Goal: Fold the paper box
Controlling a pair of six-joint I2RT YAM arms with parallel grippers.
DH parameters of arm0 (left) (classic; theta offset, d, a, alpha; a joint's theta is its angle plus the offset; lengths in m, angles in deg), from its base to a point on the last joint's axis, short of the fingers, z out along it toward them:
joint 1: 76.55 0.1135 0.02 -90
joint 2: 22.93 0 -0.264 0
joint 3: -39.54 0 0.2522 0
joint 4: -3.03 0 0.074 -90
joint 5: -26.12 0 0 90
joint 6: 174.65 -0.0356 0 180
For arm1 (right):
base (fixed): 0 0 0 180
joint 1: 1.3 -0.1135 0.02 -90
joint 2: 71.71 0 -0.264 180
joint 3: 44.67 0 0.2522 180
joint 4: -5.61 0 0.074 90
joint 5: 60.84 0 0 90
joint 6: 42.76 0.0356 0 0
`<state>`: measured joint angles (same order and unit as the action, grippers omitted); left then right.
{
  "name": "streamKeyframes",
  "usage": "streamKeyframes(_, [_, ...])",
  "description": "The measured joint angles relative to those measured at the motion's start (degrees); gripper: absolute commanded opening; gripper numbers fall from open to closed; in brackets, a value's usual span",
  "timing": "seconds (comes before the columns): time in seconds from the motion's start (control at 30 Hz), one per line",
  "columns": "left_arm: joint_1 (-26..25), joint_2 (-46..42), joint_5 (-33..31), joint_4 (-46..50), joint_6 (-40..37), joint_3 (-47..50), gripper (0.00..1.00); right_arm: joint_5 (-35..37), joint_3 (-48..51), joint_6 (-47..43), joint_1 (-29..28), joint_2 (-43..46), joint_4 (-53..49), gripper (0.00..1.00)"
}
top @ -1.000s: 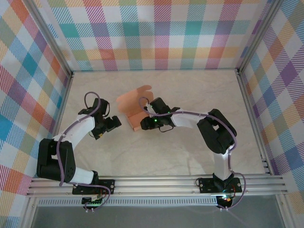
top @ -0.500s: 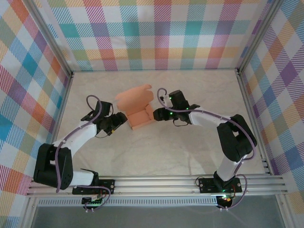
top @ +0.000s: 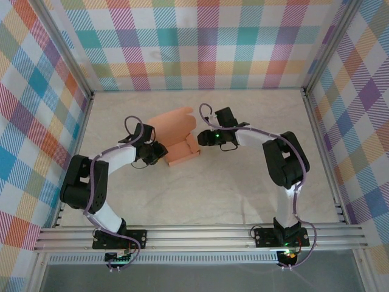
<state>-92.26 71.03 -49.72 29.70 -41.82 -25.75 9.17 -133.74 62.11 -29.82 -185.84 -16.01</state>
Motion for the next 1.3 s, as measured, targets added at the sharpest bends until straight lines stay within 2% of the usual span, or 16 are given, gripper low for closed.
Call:
streamKeyframes(0.27, [-0.39, 2.45, 0.26, 0.15, -0.24, -0.83, 0.21, -2.38, -1.27, -0.39, -0.46, -3.15, -1.09, 0.28])
streamKeyframes(0.53, [-0.48, 3.85, 0.13, 1.25, -1.16, -2.62, 0.2, -1.53, -2.05, -0.24, -1.2, -3.13, -1.22, 0.28])
streamKeyframes(0.77, [-1.75, 4.13, -0.85, 5.27, -3.04, -4.52, 0.21, 4.44, 0.26, 0.94, -1.2, -0.33, -0.79, 0.37])
streamKeyframes(0.93, [-1.97, 4.13, -1.14, 6.45, -3.67, -4.79, 0.21, 4.46, 0.13, 1.01, -1.2, -0.04, -0.83, 0.42])
streamKeyframes(1.1, [-2.27, 4.15, -1.33, 6.73, -3.87, -5.01, 0.21, 1.38, -2.89, 1.22, -1.2, -1.38, -1.05, 0.33])
streamKeyframes(1.3, [-2.27, 4.39, -1.31, 7.13, -4.31, -5.31, 0.2, -2.1, -4.52, 1.38, -1.2, -3.58, -1.16, 0.29])
